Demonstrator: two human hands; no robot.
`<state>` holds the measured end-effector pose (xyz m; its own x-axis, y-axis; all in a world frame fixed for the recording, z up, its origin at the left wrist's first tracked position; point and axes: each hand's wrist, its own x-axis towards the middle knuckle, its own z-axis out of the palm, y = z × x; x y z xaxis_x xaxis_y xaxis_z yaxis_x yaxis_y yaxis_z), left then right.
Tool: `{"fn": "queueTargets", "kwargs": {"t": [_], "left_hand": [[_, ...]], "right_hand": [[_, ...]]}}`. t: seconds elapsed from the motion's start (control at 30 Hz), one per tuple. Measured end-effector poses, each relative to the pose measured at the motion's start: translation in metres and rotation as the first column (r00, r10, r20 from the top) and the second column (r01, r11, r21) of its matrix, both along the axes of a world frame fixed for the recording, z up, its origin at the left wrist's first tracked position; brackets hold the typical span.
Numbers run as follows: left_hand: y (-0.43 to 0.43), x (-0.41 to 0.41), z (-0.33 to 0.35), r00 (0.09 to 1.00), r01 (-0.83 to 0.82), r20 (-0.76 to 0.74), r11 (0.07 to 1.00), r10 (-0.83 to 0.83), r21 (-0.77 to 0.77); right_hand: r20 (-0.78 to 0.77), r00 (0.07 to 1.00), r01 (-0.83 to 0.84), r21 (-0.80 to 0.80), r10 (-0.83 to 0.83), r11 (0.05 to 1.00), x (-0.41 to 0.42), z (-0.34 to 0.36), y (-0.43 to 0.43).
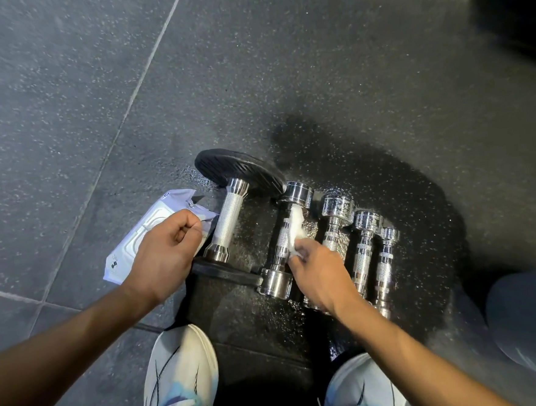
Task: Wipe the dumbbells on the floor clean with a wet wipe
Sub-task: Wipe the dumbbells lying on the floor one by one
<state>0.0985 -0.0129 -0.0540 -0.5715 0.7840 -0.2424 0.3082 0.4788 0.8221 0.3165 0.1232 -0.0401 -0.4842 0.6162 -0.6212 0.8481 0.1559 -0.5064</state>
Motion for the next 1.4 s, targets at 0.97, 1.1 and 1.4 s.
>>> {"fn": "queueTargets", "kwargs": {"t": [0.97,1.1,1.4], "left_hand": [[0.0,0.0,0.002,1.0,0.0,0.022,1.0,0.0,0.011],[0.001,0.002,0.004,0.998,-0.018,0.062,1.0,0.017,0.011],[0.0,0.0,0.002,0.999,-0.014,0.047,1.0,0.013,0.011]], "right_hand": [[0.153,0.945,-0.284,-0.052,0.288,0.957,-0.006,0.016,-0.001],[0.07,0.917,-0.398,0.189,0.392,0.898,0.002,0.012,-0.022],[0.109,0.986,-0.108,-0.136,0.123,0.985,-0.009,0.004,-0.005]]}}
